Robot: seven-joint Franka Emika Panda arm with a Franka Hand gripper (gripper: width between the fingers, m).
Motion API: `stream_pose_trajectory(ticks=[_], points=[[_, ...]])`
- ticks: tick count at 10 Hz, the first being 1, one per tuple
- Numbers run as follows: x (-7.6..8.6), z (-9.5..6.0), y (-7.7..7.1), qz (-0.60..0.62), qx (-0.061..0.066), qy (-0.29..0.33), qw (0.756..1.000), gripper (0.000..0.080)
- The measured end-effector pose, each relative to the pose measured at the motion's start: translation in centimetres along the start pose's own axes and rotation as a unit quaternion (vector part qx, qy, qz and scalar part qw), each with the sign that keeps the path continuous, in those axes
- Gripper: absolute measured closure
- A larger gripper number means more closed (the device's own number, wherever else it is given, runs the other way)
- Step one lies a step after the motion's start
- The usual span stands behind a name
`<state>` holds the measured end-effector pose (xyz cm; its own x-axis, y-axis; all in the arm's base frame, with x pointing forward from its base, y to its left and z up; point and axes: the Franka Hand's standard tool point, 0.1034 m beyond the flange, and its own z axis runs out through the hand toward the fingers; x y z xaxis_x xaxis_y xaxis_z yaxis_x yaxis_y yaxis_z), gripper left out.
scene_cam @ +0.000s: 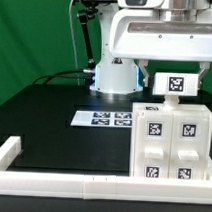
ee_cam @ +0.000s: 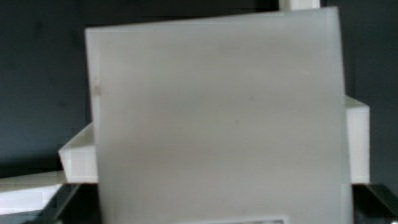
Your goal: Assemble cabinet
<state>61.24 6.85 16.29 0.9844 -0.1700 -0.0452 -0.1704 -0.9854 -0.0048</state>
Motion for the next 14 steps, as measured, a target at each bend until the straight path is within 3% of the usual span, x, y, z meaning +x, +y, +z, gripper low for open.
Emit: stream_pose_trajectory(ticks=[3, 5, 14], points=[[0.3, -0.1, 0.4, 0.003, -0.003, -0.012, 1.000, 0.0233], [0.3, 0.8, 1.0, 0.001, -0.004, -0.017, 1.000, 0.0233], [0.3, 1.0, 1.0, 0.000, -0.006, -0.018, 1.000, 0.0233]])
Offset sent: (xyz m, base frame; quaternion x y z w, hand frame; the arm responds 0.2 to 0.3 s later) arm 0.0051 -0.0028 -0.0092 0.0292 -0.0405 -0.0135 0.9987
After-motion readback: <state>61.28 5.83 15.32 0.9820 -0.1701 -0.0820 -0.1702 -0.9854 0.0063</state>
